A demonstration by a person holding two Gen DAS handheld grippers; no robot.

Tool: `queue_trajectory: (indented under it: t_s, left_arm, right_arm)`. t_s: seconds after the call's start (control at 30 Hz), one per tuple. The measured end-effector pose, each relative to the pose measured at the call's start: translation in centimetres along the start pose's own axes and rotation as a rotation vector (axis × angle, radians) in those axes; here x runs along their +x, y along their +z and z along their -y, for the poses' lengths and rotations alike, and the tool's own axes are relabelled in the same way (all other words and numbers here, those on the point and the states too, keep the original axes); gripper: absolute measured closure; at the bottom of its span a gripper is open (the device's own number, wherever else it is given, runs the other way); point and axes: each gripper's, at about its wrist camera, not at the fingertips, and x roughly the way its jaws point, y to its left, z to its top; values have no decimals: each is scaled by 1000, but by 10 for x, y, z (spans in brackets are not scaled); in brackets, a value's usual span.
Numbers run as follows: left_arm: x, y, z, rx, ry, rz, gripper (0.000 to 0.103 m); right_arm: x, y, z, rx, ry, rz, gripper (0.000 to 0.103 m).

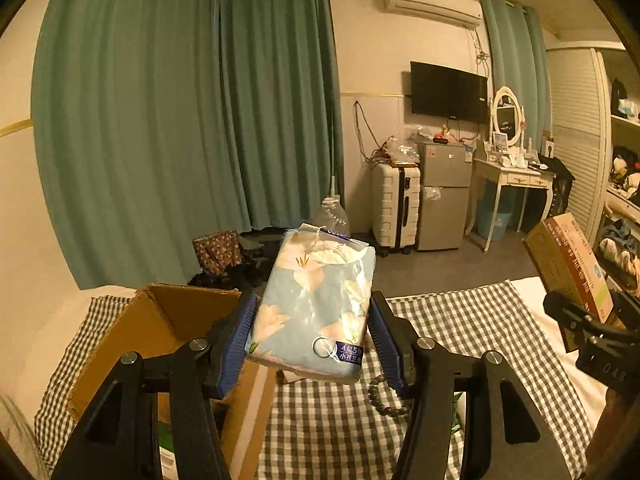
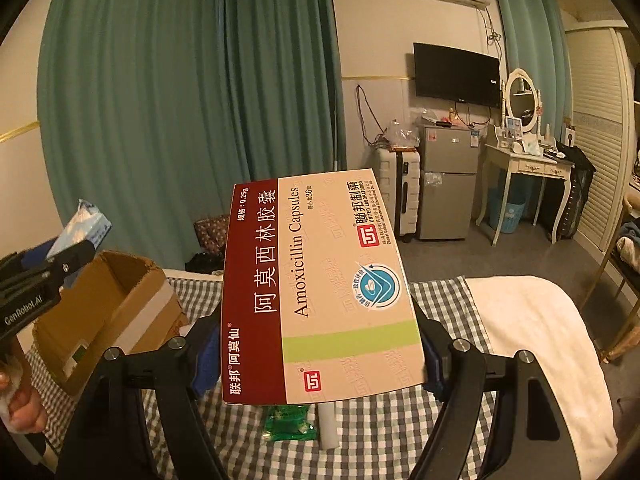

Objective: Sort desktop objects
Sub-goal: 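Lift both held items and carry them over the cardboard box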

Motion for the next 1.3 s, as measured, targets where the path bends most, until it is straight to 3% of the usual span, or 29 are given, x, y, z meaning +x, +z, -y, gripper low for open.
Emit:
queue_trajectory:
  t_s: [0.13,0.43,0.57,1.3]
  left_arm:
    - [-5,-2,-16,7,74,14,46]
    - [-15,-1,-48,-25,102,16,46]
    - [-16,0,-64,-22,173,23,46]
    - [-13,-13,-165,-141,229,-17,46]
  right_arm:
    - [-2,5,-17,-21,32,11,26]
    - [-1,7,-66,-61,86,0,26]
    - [-3,12,-87,-79,102,9,26]
    - [8,25,-199,-218,213,20,26]
